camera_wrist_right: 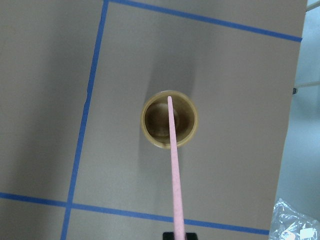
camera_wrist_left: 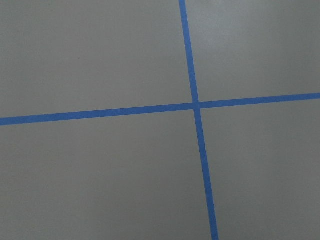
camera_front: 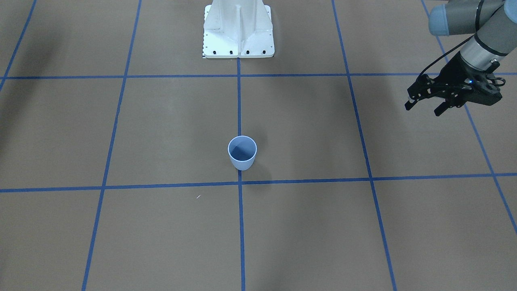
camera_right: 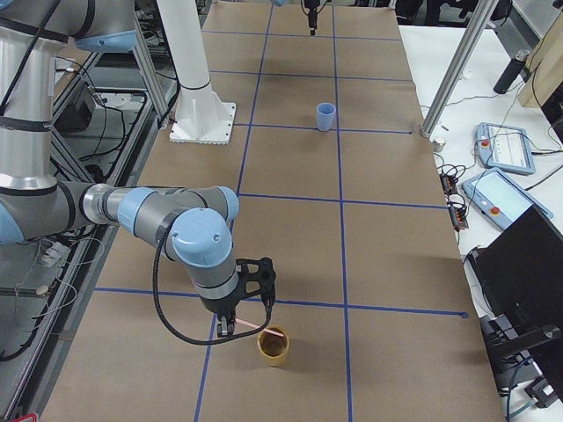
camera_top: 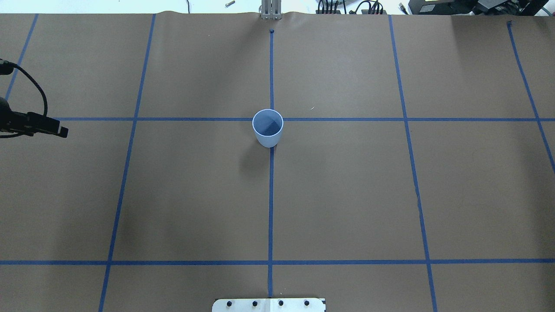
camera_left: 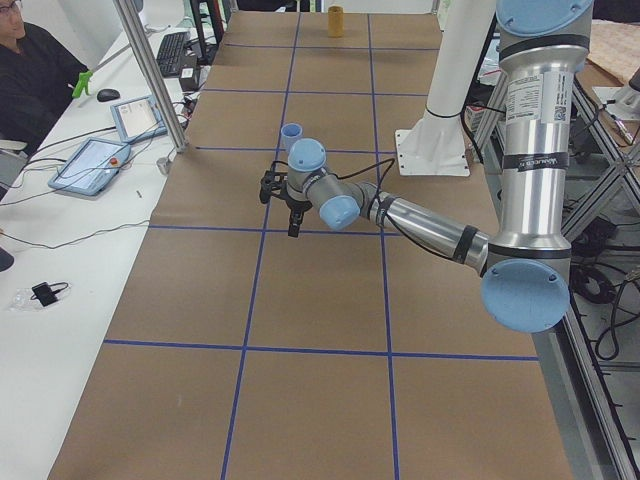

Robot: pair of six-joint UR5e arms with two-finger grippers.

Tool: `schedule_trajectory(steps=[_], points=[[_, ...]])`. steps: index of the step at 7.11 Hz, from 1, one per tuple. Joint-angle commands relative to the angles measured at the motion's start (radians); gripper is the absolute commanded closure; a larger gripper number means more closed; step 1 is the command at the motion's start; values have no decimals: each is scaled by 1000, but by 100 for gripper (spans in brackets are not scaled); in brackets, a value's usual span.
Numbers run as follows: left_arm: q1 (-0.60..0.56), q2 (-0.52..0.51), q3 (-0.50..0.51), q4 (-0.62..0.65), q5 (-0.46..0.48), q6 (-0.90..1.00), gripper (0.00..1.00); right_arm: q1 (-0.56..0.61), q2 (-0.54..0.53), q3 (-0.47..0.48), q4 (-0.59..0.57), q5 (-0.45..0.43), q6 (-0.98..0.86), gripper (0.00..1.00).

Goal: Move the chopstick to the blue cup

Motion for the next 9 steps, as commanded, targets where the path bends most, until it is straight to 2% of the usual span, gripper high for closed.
schedule_trajectory(steps=[1, 2, 3, 5, 6, 9], points=[[0, -1, 3, 0, -1, 0, 2, 28, 239, -11, -217, 9, 5, 100], [0, -1, 7, 0, -1, 1, 2, -8, 358, -30, -305, 17, 25, 100], [2, -1, 12, 0, -1, 1, 2, -72, 448, -38, -310, 29, 89, 100], [2, -1, 12, 0, -9, 1, 2, -254, 600, -40, -309, 83, 372, 100], [2, 0, 15, -2, -46, 1, 2, -356, 667, -38, -306, 129, 545, 100], [0, 2, 20, -2, -46, 5, 2, -632, 899, -38, -280, 134, 965, 100]])
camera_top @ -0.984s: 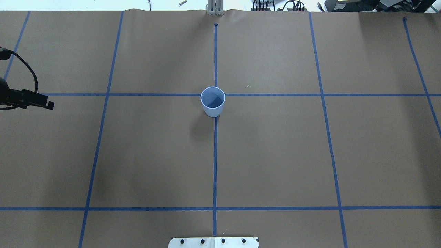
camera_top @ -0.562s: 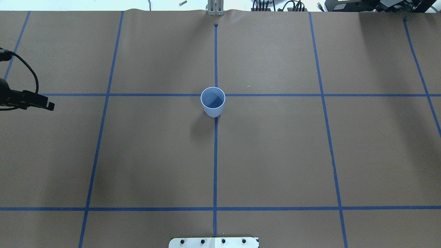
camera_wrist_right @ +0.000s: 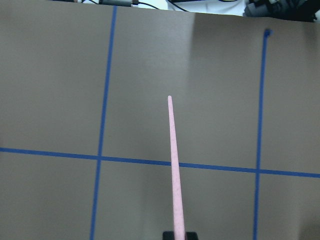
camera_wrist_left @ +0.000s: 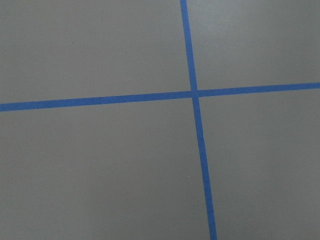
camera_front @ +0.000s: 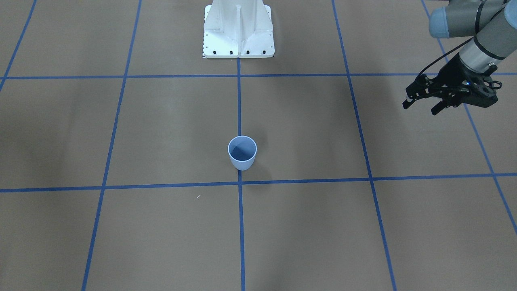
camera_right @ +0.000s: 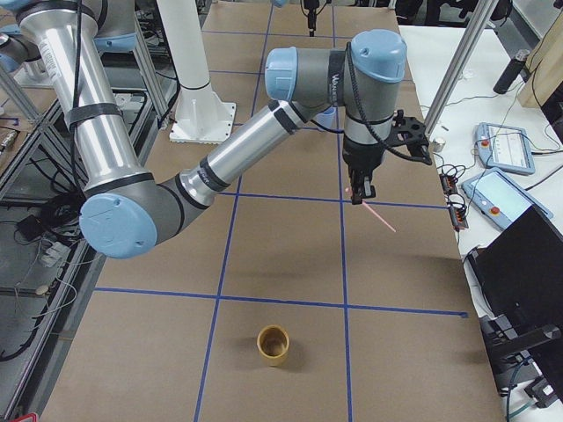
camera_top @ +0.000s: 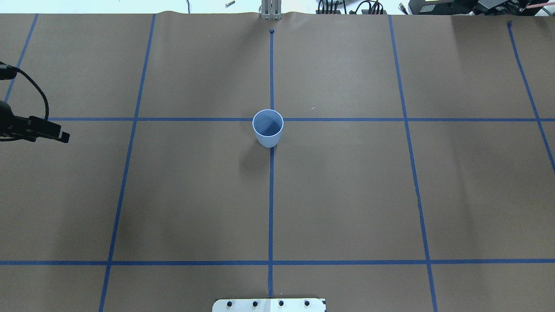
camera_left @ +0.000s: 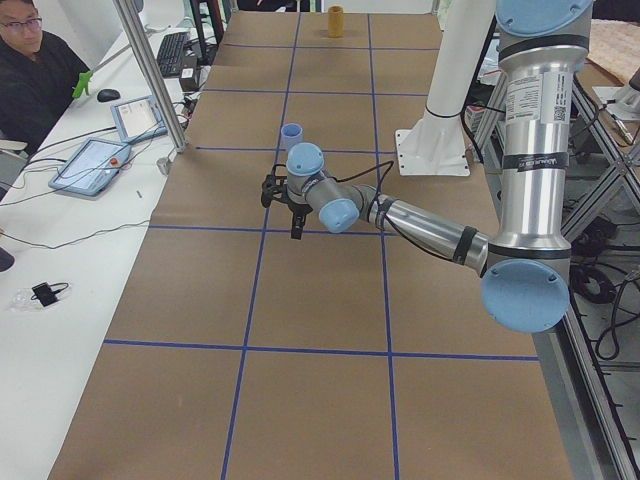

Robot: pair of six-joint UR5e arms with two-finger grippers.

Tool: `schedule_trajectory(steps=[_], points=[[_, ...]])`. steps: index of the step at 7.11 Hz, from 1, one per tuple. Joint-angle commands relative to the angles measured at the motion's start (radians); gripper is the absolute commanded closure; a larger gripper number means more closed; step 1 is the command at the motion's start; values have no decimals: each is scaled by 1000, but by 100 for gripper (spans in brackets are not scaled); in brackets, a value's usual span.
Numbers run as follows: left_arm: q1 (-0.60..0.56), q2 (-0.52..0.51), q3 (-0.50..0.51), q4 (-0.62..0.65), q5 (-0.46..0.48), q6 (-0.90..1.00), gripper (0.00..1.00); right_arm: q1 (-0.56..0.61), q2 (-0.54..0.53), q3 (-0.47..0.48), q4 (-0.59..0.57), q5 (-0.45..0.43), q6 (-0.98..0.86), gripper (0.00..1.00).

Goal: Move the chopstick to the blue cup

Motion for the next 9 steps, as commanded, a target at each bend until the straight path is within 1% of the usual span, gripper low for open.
schedule_trajectory(steps=[1, 2, 3, 4, 5, 6, 7, 9], points=[[-1, 1, 2, -1, -1, 2, 2, -211, 128, -10, 91, 0, 329, 100], [-3, 3, 2, -1, -1, 4, 2, -313, 166, -20, 198, 0, 547, 100], [-3, 1, 19, -3, 2, 10, 2, -394, 237, -52, 265, -1, 708, 100], [-3, 1, 28, -4, 3, 15, 2, -448, 287, -52, 265, -3, 801, 100], [-4, 3, 34, -10, 3, 15, 2, -506, 314, -56, 270, -5, 863, 100], [-3, 1, 42, -12, 5, 15, 2, -551, 335, -104, 332, -8, 924, 100], [-3, 1, 43, -19, 3, 15, 2, -598, 357, -130, 347, -30, 970, 100], [-3, 1, 52, -20, 5, 16, 2, -658, 365, -126, 348, -53, 983, 100]])
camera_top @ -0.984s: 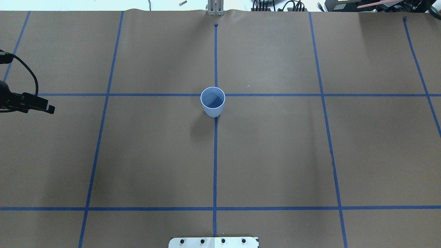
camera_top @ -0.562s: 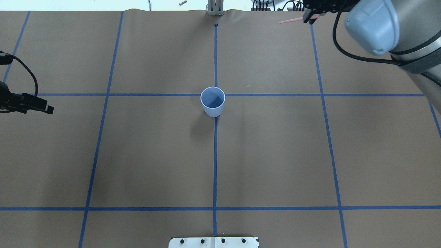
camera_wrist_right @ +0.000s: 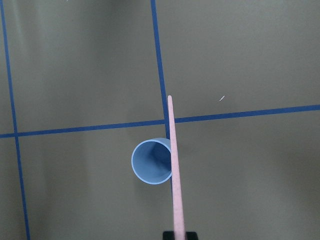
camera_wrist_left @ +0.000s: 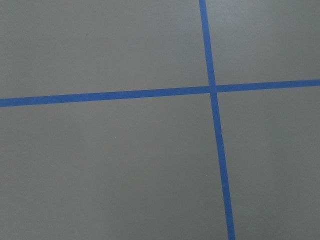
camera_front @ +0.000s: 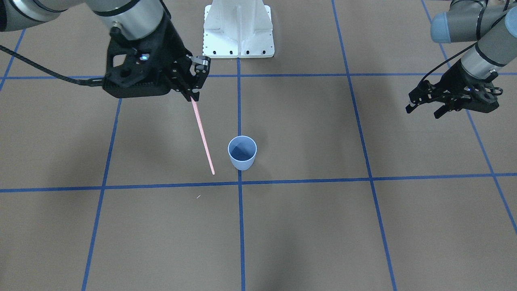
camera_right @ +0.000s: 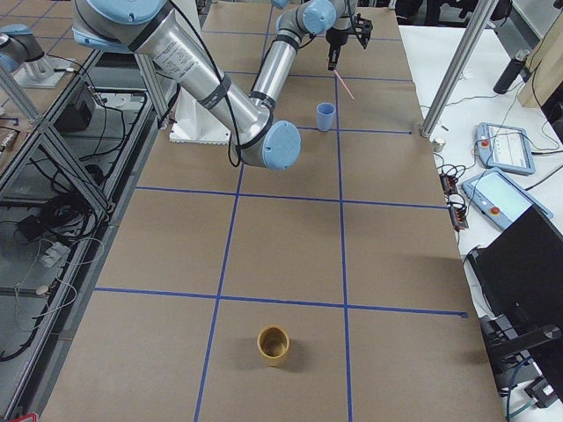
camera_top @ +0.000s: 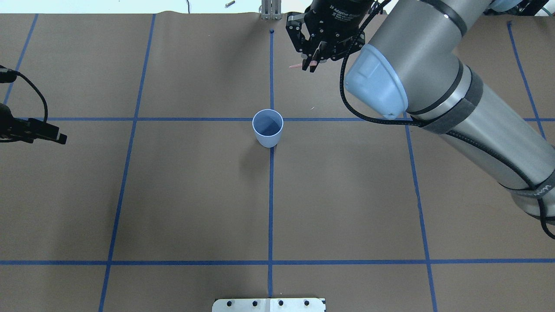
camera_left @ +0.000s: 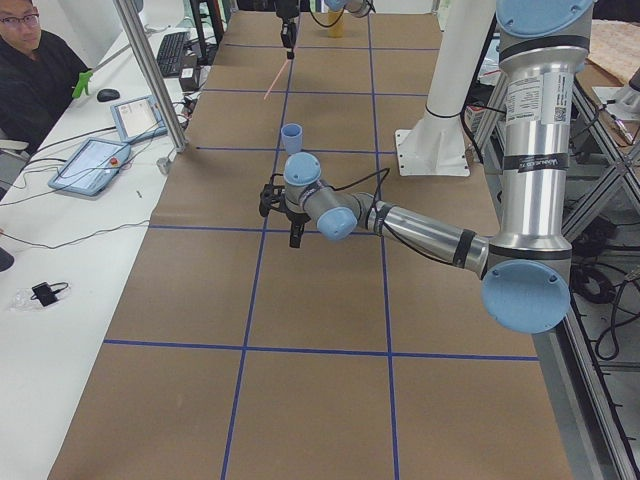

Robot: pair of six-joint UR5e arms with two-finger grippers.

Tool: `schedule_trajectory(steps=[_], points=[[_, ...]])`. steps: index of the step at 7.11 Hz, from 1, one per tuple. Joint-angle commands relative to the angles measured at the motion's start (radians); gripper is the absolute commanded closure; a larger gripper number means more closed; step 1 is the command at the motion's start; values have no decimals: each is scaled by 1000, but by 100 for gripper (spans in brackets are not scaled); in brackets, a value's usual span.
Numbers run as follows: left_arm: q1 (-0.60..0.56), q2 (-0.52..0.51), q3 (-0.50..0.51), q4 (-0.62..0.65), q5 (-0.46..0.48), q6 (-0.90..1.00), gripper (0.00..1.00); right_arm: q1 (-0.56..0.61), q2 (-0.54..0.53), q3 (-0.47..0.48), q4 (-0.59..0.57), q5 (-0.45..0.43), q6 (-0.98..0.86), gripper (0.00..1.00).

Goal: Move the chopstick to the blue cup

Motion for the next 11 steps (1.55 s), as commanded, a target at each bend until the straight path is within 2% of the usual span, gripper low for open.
schedule_trajectory(steps=[1, 2, 5, 9, 11], points=[[0, -2, 11, -1, 0, 4, 2, -80, 9, -9, 7, -31, 12, 100], [0, -2, 17, -1, 0, 4, 2, -118, 6, -15, 8, -66, 10, 100], [0, -2, 26, -1, -1, 4, 2, -164, 2, -27, 10, -72, 10, 100], [-1, 0, 34, -9, -3, 4, 2, -203, 2, -99, 25, -98, -2, 100], [-1, 0, 34, -9, -3, 4, 2, -203, -4, -168, 140, -101, -1, 100]])
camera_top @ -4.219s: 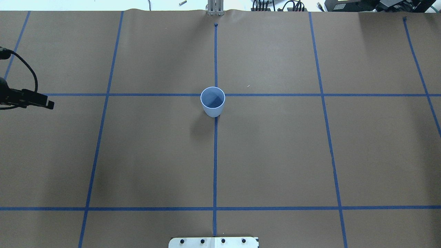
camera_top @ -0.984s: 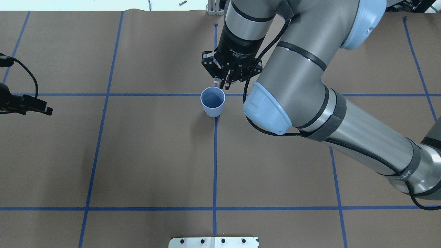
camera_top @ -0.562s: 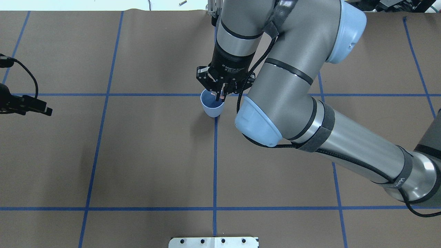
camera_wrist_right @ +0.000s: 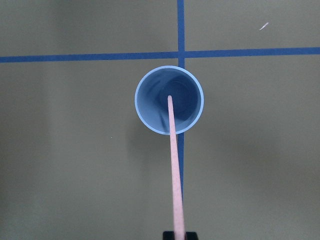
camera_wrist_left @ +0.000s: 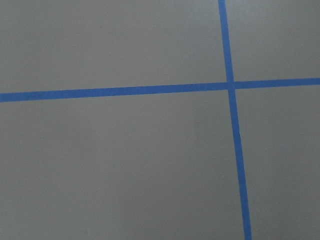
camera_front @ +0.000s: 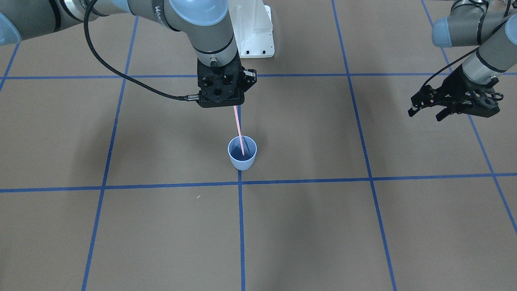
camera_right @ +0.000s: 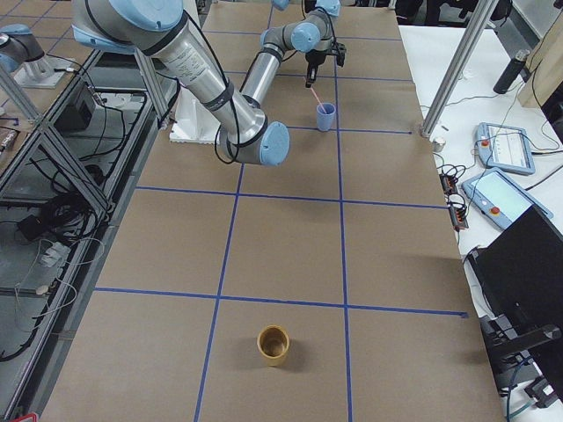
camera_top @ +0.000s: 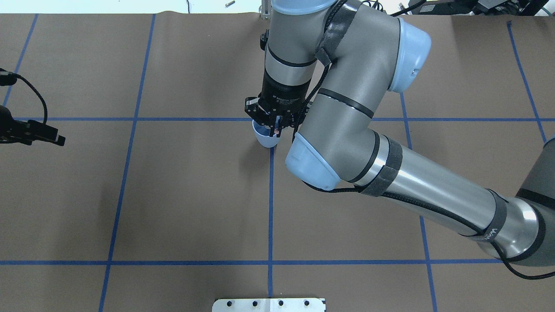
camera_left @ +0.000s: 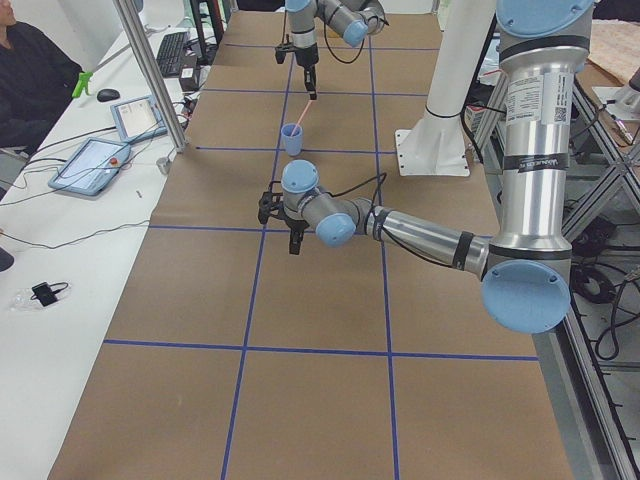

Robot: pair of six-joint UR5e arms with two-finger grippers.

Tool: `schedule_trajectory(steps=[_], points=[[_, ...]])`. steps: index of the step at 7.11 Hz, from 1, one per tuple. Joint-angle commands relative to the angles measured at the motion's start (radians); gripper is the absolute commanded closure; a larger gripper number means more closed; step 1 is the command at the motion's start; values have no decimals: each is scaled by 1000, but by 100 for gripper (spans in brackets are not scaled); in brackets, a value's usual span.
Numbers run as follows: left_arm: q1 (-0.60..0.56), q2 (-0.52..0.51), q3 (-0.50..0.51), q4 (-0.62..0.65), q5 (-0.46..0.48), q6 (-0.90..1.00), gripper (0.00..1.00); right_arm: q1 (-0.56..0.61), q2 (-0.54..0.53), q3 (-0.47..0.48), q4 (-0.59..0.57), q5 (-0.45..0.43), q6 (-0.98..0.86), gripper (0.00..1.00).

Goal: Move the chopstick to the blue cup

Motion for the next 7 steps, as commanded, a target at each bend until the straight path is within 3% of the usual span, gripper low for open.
schedule_trajectory(steps=[1, 2, 5, 7], points=[[0, 0, 1, 0, 0, 0, 2, -2, -7, -71, 108, -3, -3, 64], [0, 0, 1, 1, 0, 0, 2, -2, -10, -78, 139, -6, 0, 1], [-6, 0, -1, 0, -3, 0, 2, 78, -19, -25, 121, 34, 0, 0], [-75, -1, 11, 1, -24, 2, 2, 200, -172, 136, 80, 78, -52, 0]])
